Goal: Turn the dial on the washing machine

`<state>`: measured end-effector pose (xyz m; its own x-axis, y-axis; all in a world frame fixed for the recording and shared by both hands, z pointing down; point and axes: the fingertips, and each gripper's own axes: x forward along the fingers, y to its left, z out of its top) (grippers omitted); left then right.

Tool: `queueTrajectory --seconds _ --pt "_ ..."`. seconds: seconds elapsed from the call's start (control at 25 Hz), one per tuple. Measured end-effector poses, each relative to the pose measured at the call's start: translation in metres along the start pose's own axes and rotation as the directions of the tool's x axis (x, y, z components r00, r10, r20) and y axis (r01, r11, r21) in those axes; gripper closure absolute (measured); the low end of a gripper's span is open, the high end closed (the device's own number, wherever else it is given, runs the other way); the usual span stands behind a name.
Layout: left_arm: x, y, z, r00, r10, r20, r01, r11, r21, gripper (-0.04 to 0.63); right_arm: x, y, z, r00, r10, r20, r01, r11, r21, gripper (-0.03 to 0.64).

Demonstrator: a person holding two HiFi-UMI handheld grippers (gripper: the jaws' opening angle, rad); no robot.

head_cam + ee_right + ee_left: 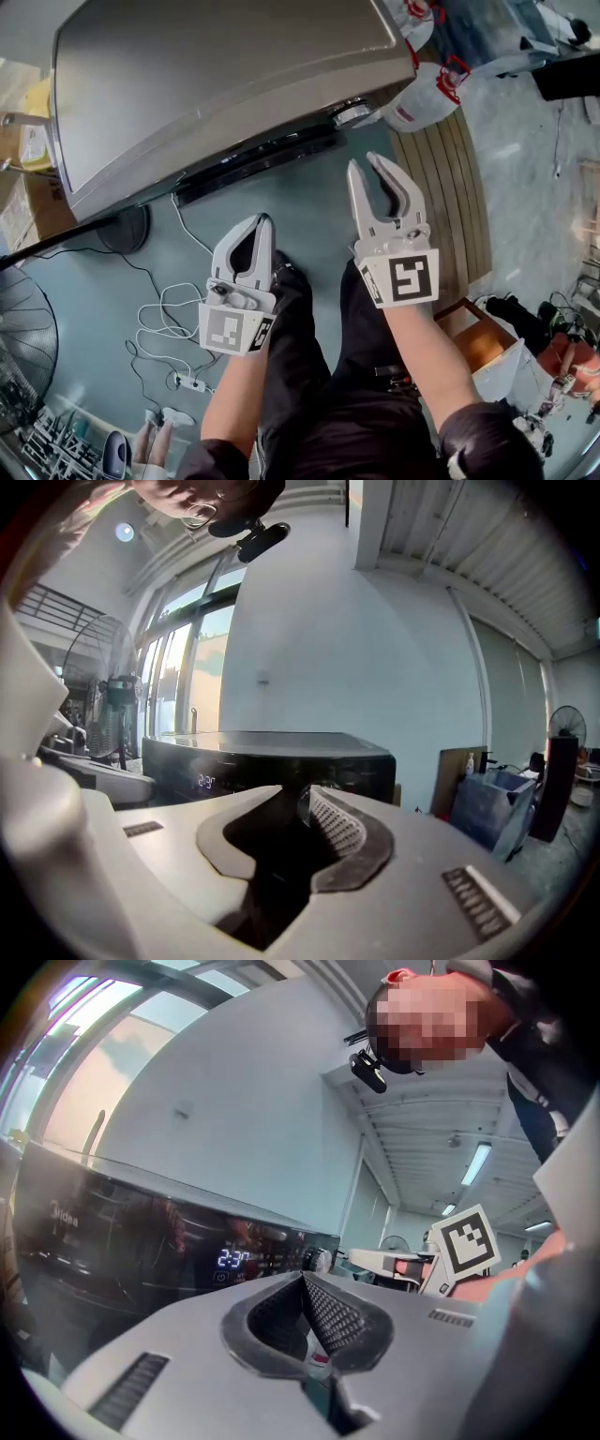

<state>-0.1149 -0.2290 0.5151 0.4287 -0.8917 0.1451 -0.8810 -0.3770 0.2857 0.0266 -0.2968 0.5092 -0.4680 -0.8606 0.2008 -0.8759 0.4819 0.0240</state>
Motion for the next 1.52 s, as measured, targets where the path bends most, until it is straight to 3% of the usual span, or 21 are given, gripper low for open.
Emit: queueTrajectory --seconds 0.2,0.6,0.84,1.0,1.24,1.36,1.52 --pt "-0.020 0.000 0.044 1.000 -0.030 0.008 0.030 1.000 0.007 0.580 -0.034 0.020 0.036 1.000 -0.024 -0.009 0.024 1.000 -0.020 0.585" --pt "-0.081 -0.021 0.111 0.995 -0.099 -0.015 0.100 0.994 0.049 0.580 -0.112 0.023 0.140 0.997 -0.035 0.074 0.035 0.999 0.004 0.591" --pt "-0.125 -0.013 0.164 0.996 -0.088 0.021 0.086 0.993 0.077 0.580 -0.171 0.010 0.193 0.988 -0.082 0.131 0.086 0.996 -0.030 0.595" --pt "-0.149 -0.006 0.185 0.996 -0.082 0.045 0.078 0.993 0.084 0.580 -0.196 0.004 0.207 0.983 -0.099 0.152 0.103 0.994 -0.020 0.595" --pt "-0.181 -0.012 0.203 0.996 -0.043 0.076 0.034 0.992 0.118 0.580 -0.211 0.011 0.215 0.987 -0.030 0.160 0.036 0.999 -0.034 0.595" --pt "-0.198 -0.024 0.208 0.996 -0.023 0.092 0.012 0.993 0.115 0.580 -0.223 0.015 0.216 0.988 -0.001 0.157 -0.001 1.000 0.012 0.595" --pt "-0.219 -0.048 0.211 0.996 -0.012 0.090 0.001 0.993 0.117 0.580 -0.245 0.017 0.204 0.990 0.003 0.141 -0.003 1.000 -0.003 0.595"
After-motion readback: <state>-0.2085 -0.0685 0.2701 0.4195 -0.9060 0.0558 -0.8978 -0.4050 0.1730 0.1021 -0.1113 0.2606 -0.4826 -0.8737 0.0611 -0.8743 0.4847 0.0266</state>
